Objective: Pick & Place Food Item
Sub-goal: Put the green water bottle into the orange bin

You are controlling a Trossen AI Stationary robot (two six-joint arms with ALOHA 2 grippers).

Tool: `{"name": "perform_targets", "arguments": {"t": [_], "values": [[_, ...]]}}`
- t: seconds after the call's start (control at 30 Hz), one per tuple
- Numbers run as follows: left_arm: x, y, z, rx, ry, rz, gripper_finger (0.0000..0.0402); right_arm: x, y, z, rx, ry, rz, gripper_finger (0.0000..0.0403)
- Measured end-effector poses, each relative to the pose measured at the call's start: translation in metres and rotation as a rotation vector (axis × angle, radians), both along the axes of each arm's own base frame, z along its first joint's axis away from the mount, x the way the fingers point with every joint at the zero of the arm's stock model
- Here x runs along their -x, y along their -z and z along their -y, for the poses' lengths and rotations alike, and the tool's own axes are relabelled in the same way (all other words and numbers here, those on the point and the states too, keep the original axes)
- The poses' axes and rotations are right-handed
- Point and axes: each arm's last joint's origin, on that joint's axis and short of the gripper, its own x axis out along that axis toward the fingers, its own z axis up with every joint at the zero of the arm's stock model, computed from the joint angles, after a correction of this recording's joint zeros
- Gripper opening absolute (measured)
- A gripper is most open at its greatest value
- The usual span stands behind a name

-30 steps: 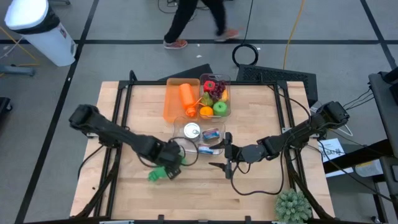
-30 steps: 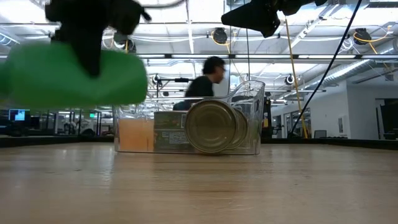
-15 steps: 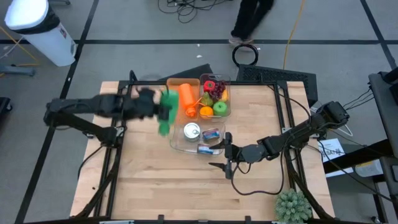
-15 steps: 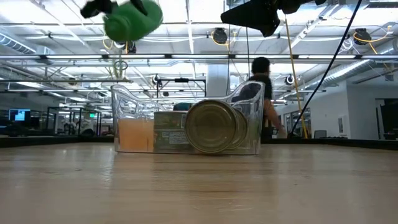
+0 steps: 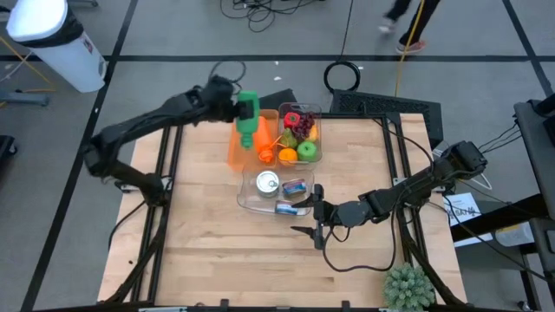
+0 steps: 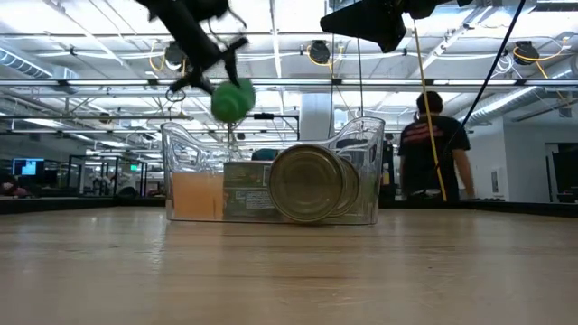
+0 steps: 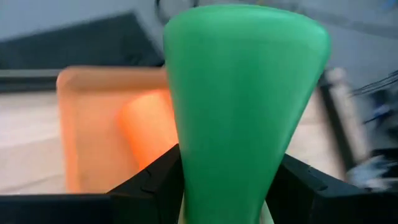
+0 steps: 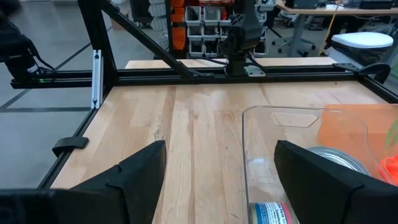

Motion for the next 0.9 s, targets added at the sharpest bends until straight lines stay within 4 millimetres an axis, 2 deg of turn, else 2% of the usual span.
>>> {"name": "perform_targets", "arguments": {"t": [0.1, 0.27, 0.5, 0.7, 0.9], "values": [[-0.011, 0.031, -0.019, 0.085, 0.014, -0.098, 0.0188, 0.000, 0.000, 0.000, 0.000, 0.000, 0.000, 0.0281], [-0.015, 0.077, -0.044, 0.205, -0.005, -0.272, 0.0188, 0.000, 0.000, 0.000, 0.000, 0.000, 0.000, 0.0281], [-0.024, 0.114, -0.060, 0.220, -0.024, -0.385, 0.0203, 0.000, 0.000, 0.000, 0.000, 0.000, -0.001, 0.0281], [-0.032, 0.125, -0.058, 0.270, 0.010, -0.386, 0.0251, 0.000, 0.000, 0.000, 0.001, 0.000, -0.001, 0.0281], [-0.032, 0.125, -0.057, 0.274, 0.056, -0.385, 0.0283, 0.000, 0.000, 0.000, 0.001, -0.001, -0.001, 0.0281]]}}
